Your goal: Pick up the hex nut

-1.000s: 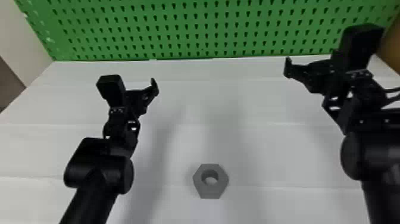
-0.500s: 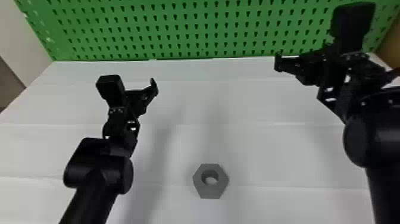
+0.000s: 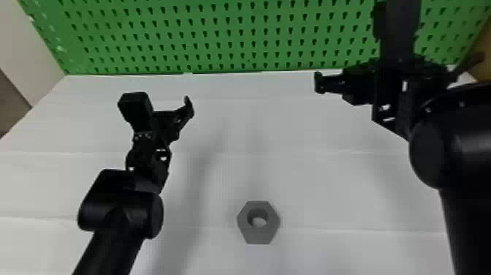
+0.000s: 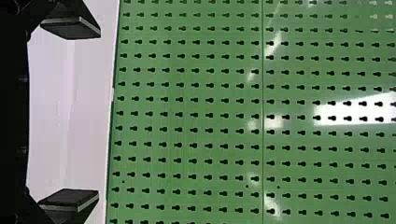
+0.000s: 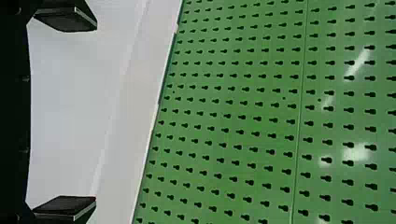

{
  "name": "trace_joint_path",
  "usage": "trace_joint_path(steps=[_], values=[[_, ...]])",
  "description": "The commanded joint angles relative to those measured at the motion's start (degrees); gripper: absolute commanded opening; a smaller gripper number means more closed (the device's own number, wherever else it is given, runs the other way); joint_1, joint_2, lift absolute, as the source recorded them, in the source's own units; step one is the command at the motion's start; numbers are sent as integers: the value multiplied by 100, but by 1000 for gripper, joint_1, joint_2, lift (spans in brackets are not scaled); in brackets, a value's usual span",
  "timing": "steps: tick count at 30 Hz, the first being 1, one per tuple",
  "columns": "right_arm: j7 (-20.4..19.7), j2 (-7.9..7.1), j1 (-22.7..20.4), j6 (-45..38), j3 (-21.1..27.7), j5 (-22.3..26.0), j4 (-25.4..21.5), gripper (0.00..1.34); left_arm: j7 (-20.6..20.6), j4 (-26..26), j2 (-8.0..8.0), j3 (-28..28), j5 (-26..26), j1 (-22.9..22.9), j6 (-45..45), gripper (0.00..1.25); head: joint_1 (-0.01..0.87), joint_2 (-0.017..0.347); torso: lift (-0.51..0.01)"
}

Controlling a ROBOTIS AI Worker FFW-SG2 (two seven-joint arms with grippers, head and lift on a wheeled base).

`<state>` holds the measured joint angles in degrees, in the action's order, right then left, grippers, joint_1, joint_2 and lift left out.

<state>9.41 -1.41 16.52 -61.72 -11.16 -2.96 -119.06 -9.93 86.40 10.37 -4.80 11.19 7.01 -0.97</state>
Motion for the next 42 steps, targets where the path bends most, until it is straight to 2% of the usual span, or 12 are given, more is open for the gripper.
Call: trace_joint_path(steps=[1, 21, 24, 42], values=[[8, 0, 141, -376, -176, 50, -21, 1339, 0, 0, 0, -4, -3, 11, 0, 1167, 785, 149, -81], [8, 18, 677, -2037, -642, 428, 146, 1339, 0, 0, 9, -4, -64, 55, 9, 1167, 785, 149, -81], [8, 0, 739, -2186, -668, 639, 270, 1339, 0, 0, 9, -4, -73, 55, 9, 1167, 785, 150, -81], [8, 0, 1020, -2714, -1318, 832, 1069, 1339, 0, 0, 9, 23, -108, 63, 35, 1167, 785, 149, -81]])
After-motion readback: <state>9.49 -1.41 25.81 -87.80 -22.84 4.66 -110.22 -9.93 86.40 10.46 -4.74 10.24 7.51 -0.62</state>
